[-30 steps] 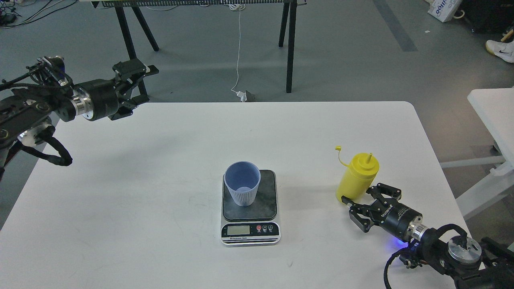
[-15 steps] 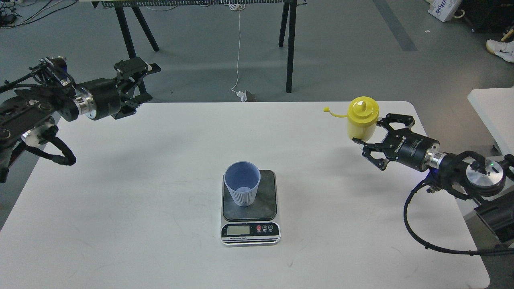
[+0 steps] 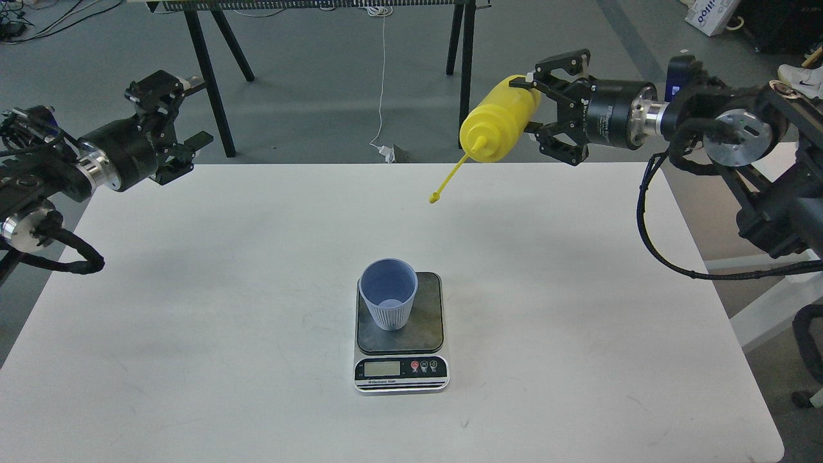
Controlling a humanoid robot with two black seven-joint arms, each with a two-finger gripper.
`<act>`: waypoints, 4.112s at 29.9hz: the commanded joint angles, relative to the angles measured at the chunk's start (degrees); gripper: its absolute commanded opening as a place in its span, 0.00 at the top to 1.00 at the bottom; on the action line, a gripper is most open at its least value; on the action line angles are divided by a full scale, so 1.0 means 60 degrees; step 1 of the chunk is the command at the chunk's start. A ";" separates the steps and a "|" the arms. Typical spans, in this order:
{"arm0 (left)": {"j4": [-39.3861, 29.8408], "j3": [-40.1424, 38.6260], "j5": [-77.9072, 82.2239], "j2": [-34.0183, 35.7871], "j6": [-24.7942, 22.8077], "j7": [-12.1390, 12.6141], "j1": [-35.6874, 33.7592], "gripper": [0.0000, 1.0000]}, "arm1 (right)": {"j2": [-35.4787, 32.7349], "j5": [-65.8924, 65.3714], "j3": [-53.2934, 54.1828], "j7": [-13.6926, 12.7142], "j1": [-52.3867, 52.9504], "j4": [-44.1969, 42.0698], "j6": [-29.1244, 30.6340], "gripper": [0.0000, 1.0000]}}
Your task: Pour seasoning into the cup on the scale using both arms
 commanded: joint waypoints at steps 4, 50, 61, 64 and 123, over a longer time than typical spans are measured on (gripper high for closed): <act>-0.0016 -0.0001 -0.0024 0.0173 -0.0001 -0.0275 0.0149 0.01 | 0.0254 -0.3206 -0.0438 0.0000 0.0531 0.0913 -0.0003 0.96; -0.0001 0.0029 0.0020 0.0056 -0.0001 -0.0773 0.0266 0.01 | 0.2935 -0.6052 -0.4657 0.1210 0.2671 0.0357 -0.2282 0.94; -0.0001 0.0029 0.0020 0.0056 -0.0001 -0.0876 0.0266 0.00 | 0.3081 -0.6066 -0.4819 0.1196 0.2700 0.0241 -0.2282 0.95; 0.0013 0.0029 0.0020 0.0056 -0.0001 -0.0876 0.0266 0.01 | 0.3285 -0.5994 -0.4600 0.1195 0.2787 -0.0168 -0.2355 0.95; 0.0013 0.0043 -0.0009 0.0056 -0.0001 -0.0832 0.0237 0.01 | 0.1661 0.9798 0.2990 0.0000 -0.8286 -0.1782 -0.0003 0.82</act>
